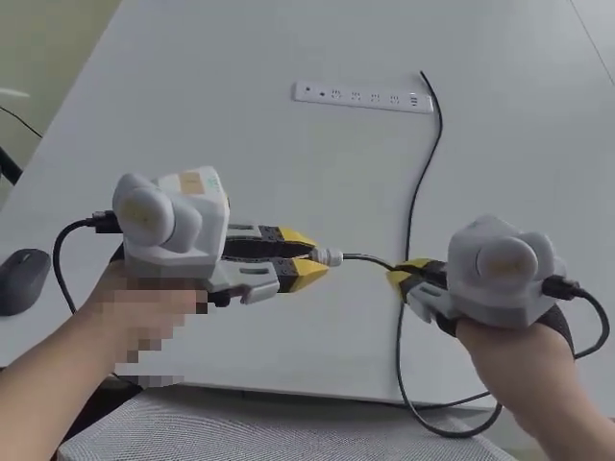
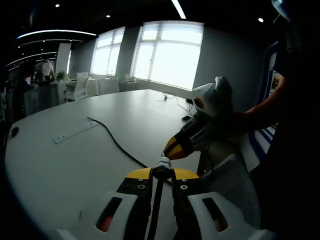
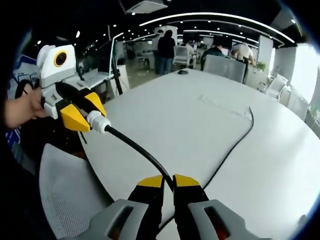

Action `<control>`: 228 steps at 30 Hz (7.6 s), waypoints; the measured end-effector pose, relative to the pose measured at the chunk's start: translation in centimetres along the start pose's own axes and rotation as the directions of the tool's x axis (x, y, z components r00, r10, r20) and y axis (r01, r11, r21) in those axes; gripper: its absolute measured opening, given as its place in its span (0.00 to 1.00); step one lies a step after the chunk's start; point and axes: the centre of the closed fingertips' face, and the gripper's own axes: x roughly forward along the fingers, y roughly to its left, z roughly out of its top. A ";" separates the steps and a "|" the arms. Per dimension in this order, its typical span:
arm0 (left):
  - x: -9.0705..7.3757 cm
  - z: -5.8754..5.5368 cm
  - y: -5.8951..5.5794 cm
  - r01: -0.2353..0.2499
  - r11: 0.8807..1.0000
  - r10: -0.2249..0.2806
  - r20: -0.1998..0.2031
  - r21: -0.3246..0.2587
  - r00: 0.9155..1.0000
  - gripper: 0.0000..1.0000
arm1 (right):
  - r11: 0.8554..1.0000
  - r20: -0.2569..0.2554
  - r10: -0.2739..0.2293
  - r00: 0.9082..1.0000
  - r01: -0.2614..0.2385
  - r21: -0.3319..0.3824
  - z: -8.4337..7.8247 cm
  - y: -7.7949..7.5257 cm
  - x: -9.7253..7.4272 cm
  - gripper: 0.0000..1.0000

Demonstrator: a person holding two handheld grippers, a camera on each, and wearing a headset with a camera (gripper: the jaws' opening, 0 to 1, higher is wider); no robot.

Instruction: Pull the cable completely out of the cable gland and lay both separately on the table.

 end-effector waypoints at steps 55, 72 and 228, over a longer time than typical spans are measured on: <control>0.6 0.5 0.2 0.022 1.000 -0.022 0.003 0.012 1.000 0.15 | 0.879 0.061 0.003 0.998 0.026 -0.477 1.5 0.9 -1.5 0.17; 0.4 0.7 0.0 0.036 0.999 -0.036 0.014 0.007 0.999 0.15 | 0.758 0.112 0.091 0.990 0.004 -0.652 5.6 6.5 -1.2 0.09; 1.0 1.2 -1.5 0.082 0.997 -0.082 0.032 0.003 0.996 0.15 | 0.884 0.027 0.115 0.993 -0.090 -0.458 1.8 3.2 -1.5 0.00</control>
